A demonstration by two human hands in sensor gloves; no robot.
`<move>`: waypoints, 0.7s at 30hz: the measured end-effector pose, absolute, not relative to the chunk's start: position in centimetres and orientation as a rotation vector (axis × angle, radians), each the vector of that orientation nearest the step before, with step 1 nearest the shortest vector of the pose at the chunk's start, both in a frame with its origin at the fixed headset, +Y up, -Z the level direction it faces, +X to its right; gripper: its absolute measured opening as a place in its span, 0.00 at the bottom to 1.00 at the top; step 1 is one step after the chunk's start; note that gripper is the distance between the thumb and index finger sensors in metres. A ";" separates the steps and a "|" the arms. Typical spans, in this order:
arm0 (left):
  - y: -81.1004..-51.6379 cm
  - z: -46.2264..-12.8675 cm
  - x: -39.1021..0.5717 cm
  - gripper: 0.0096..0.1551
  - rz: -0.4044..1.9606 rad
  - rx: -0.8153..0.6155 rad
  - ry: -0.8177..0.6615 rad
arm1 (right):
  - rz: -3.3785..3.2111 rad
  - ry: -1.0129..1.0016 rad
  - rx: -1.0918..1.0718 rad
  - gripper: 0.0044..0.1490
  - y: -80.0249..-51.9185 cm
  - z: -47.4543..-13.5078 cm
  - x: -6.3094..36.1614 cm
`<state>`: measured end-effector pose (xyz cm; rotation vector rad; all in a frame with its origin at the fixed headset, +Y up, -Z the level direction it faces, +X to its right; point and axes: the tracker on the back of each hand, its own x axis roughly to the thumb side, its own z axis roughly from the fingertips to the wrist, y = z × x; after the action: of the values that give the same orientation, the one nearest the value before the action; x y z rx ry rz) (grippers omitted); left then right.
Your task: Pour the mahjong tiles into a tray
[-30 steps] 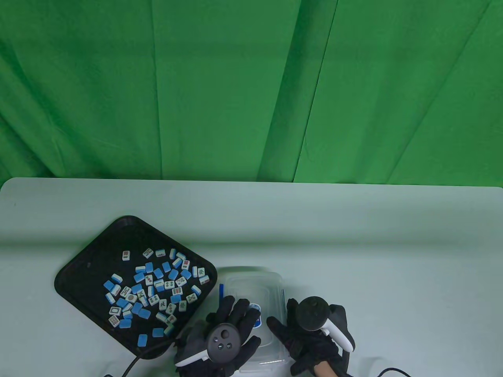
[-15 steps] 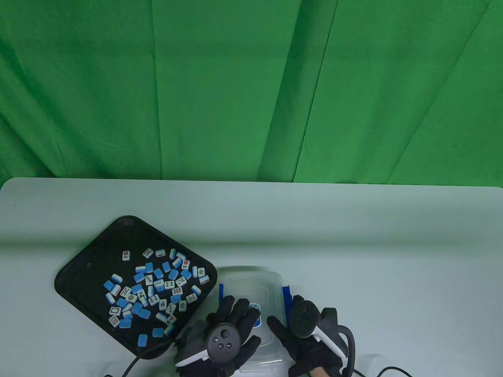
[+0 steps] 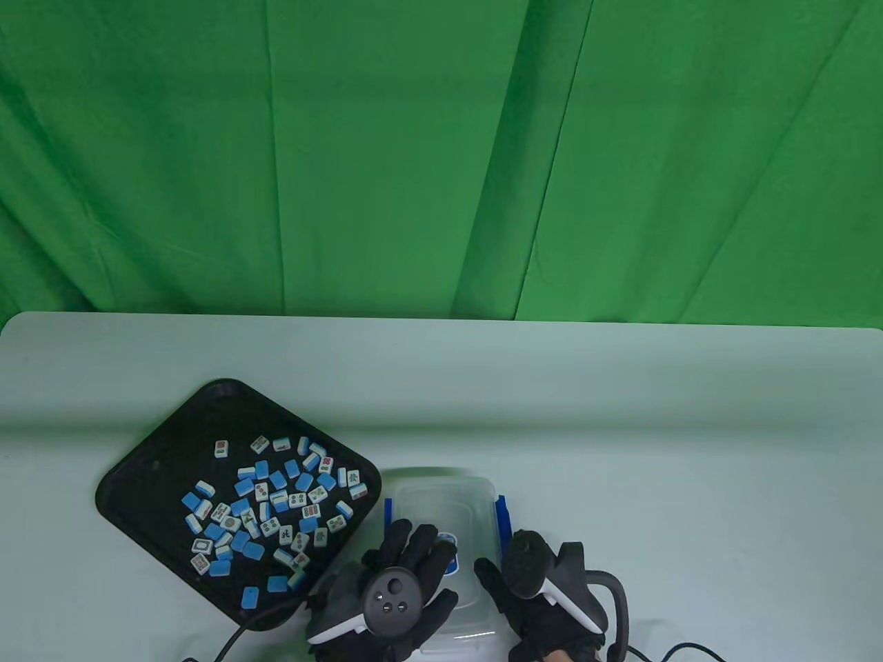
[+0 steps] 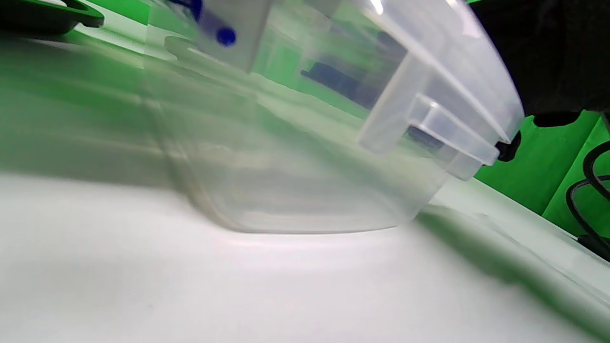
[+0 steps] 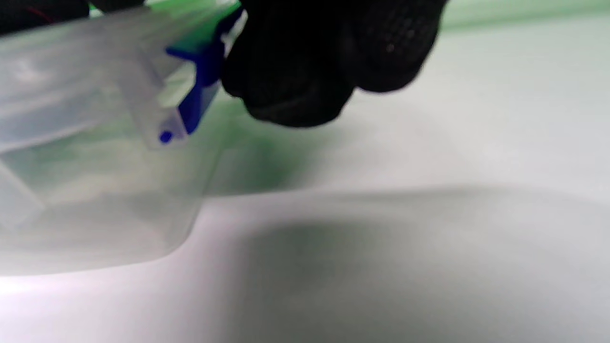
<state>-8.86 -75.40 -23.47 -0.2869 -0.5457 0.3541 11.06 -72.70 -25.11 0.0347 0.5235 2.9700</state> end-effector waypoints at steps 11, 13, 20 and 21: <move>-75.4 -23.5 -8.9 0.38 0.355 -0.290 -0.541 | 3.155 0.435 0.046 0.46 -72.0 -23.8 9.4; -75.4 -23.5 -8.9 0.38 0.355 -0.290 -0.541 | 3.158 0.435 0.052 0.45 -72.1 -23.8 9.3; -75.4 -23.5 -8.8 0.38 0.356 -0.290 -0.538 | 3.244 0.373 0.069 0.43 -72.1 -23.4 8.4; -75.4 -23.5 -8.8 0.38 0.356 -0.291 -0.538 | 3.255 0.363 0.071 0.43 -72.1 -23.3 8.3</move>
<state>-8.84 -75.41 -23.46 -0.2906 -0.5379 0.3559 8.32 -72.14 -23.34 0.0712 0.3630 3.2546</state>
